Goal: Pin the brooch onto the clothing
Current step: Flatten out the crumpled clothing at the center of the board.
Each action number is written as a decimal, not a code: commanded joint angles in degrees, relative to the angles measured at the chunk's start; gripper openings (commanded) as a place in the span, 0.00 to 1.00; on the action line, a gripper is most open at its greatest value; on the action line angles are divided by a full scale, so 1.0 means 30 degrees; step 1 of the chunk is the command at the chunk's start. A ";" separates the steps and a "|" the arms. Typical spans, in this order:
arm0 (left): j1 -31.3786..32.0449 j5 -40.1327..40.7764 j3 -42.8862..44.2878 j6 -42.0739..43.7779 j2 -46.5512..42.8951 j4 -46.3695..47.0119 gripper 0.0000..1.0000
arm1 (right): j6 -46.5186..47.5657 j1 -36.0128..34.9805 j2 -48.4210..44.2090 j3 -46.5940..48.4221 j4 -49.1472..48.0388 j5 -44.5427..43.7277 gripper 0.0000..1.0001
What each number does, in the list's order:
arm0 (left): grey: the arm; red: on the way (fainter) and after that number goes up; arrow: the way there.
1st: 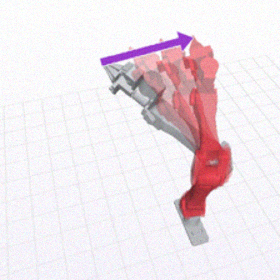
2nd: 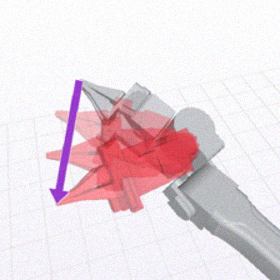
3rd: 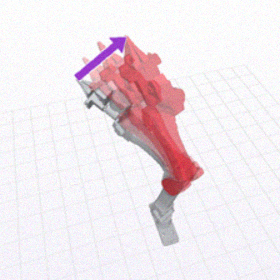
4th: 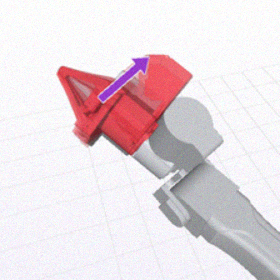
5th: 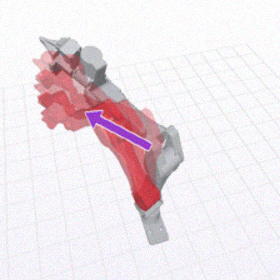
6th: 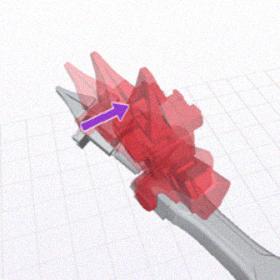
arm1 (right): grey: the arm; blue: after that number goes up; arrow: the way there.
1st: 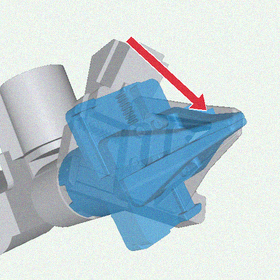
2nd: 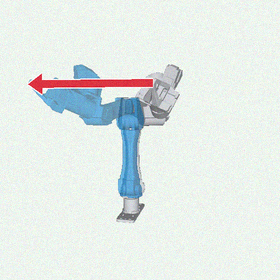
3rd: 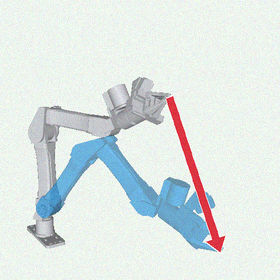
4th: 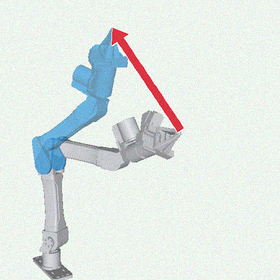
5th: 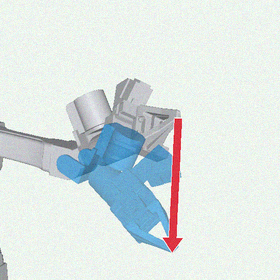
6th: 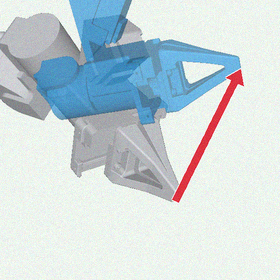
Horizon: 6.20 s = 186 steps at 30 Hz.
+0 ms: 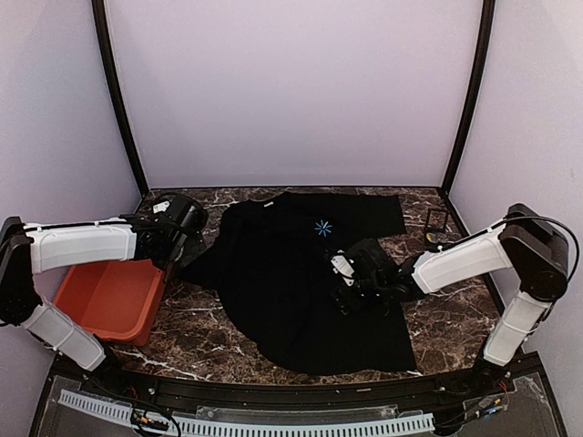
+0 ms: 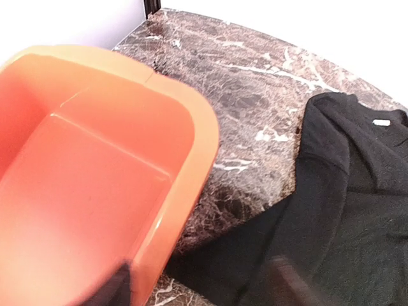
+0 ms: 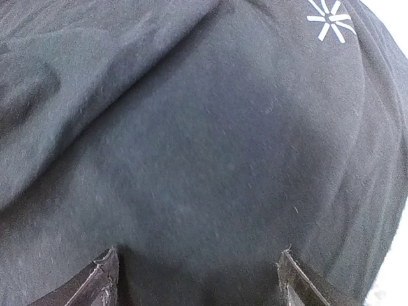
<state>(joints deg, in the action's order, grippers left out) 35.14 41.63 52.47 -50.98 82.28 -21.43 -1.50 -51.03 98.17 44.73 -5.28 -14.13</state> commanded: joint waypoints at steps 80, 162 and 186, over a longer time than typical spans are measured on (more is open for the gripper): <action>-0.0484 -1.2721 1.0552 1.9894 0.7522 -0.0423 0.99 | 0.8783 0.6067 0.2715 1.3386 0.8942 0.3936 0.96; -0.0700 -0.9696 1.1366 2.2215 1.0533 0.0293 0.12 | 0.7546 0.8520 0.5975 1.4267 0.9732 0.0800 0.01; 0.1455 -0.9510 0.8962 1.6126 0.2583 -0.1834 0.99 | -0.1667 1.3689 -0.0185 0.9779 0.9127 0.1713 0.85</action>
<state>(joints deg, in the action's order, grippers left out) 37.01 14.74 86.00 -0.54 92.40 -25.02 3.77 -14.44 97.45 77.10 23.90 -10.09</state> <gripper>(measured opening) 0.989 0.848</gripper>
